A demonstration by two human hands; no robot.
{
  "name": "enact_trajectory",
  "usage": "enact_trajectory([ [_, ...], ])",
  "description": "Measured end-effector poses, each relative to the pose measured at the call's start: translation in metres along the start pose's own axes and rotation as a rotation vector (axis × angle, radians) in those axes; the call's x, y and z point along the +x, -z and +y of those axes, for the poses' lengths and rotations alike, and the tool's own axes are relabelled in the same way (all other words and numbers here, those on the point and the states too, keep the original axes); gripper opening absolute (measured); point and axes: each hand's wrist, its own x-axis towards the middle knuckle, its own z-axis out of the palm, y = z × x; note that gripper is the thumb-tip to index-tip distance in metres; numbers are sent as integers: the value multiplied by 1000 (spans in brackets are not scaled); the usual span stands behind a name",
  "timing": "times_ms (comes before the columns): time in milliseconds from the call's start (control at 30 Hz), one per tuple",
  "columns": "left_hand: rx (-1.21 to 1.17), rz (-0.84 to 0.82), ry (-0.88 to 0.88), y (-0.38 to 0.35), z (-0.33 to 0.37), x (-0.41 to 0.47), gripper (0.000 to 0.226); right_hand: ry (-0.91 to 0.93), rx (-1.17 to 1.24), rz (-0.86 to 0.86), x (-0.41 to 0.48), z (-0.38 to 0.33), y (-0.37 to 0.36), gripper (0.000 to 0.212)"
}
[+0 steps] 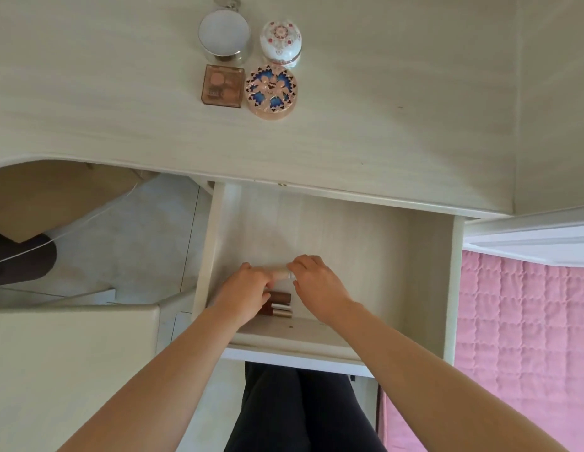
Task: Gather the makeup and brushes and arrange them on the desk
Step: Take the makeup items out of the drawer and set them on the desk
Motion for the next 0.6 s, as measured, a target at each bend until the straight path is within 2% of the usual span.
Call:
enact_trajectory([
  [133,73,-11,-79,-12,-4,6,26,4,-43,-18,9,2,-12,47],
  [400,116,-56,-41,-25,-13,13,32,-22,-92,-55,14,7,-20,50],
  [600,75,-101,-32,-20,-14,14,23,-99,63,-74,11,8,-17,53],
])
